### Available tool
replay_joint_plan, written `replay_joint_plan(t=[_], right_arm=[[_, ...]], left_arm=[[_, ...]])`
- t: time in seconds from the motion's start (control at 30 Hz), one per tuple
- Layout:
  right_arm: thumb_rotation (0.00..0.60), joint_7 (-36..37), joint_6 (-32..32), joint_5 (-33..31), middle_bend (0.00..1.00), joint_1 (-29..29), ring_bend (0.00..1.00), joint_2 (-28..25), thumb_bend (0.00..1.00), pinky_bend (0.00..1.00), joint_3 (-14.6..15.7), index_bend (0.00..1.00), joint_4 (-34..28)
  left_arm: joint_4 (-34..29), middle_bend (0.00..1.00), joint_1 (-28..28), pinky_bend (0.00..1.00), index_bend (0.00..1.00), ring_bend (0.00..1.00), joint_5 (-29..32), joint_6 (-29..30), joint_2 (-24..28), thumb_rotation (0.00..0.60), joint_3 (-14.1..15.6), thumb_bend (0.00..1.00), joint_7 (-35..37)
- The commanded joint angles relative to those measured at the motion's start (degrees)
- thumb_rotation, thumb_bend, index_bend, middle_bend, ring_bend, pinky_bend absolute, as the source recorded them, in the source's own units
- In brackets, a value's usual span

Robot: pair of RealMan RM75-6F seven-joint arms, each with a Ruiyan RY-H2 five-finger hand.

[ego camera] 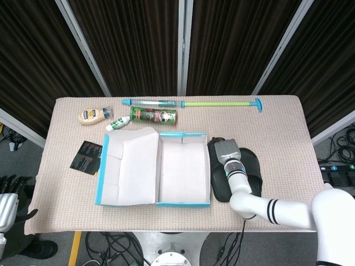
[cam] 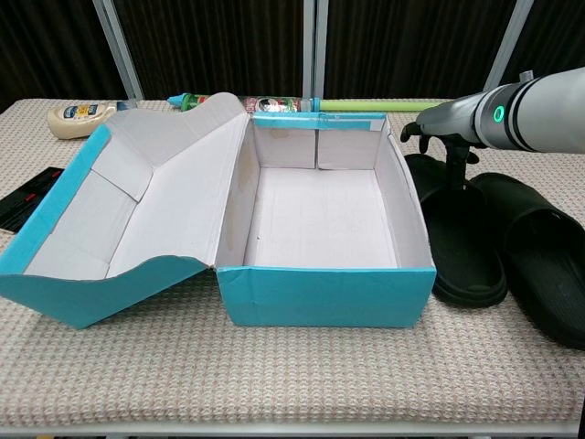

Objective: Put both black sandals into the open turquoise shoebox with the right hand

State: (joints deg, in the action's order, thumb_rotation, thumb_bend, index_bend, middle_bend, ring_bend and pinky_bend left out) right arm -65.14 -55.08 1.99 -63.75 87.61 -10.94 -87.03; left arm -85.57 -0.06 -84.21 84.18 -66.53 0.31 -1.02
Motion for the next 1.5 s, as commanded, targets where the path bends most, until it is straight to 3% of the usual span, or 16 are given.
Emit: replay_joint_plan(t=[0.03, 0.33, 0.63, 0.87, 1.0, 1.17, 1.5], right_arm=[[0.6, -1.4, 0.3, -1.6, 0.14, -1.5, 0.77, 1.4, 0.04, 0.99, 0.9, 0.09, 1.5], [0.6, -4.9, -1.9, -2.7, 0.16, -4.6, 0.77, 4.3, 0.06, 0.99, 3.4, 0.21, 4.2], [0.6, -5.6, -3.3, -1.7, 0.18, -4.9, 0.78, 6.5, 0.06, 0.99, 4.5, 0.23, 5.7], [0.6, -4.9, -5.5, 1.3, 0.34, -4.3, 0.8, 7.8, 0.09, 1.0, 4.9, 0.26, 6.4], [0.6, -3.3, -6.0, 3.8, 0.42, -3.3, 0.81, 8.0, 0.12, 1.0, 4.8, 0.34, 7.5], [0.6, 2.5, -5.3, 9.9, 0.41, -0.5, 0.81, 6.0, 0.13, 1.0, 4.3, 0.38, 6.7], [0.6, 22.9, -4.7, 27.8, 0.43, 8.1, 0.8, 0.0, 0.14, 1.0, 2.2, 0.43, 4.1]], left_arm=[[0.2, 0.17, -0.1, 0.07, 0.18, 0.09, 0.2, -0.4, 0.0, 0.6, 0.1, 0.03, 0.3], [0.8, 0.17, 0.1, 0.07, 0.18, 0.09, 0.2, -0.3, -0.3, 0.6, 0.2, 0.03, 1.0], [1.3, 0.17, 0.2, 0.07, 0.18, 0.09, 0.2, -0.5, -0.5, 0.6, 0.3, 0.03, 1.7], [1.5, 0.17, 0.0, 0.07, 0.19, 0.09, 0.0, -0.8, -0.6, 0.6, 0.4, 0.03, 2.1], [1.5, 0.17, 0.0, 0.07, 0.19, 0.09, 0.1, -1.0, -0.6, 0.6, 0.5, 0.03, 2.2], [1.5, 0.17, -0.1, 0.07, 0.19, 0.09, 0.1, -1.2, -0.6, 0.6, 0.5, 0.03, 2.3], [0.2, 0.17, -0.4, 0.07, 0.19, 0.09, 0.0, -1.1, 0.1, 0.6, 0.3, 0.03, 1.1]])
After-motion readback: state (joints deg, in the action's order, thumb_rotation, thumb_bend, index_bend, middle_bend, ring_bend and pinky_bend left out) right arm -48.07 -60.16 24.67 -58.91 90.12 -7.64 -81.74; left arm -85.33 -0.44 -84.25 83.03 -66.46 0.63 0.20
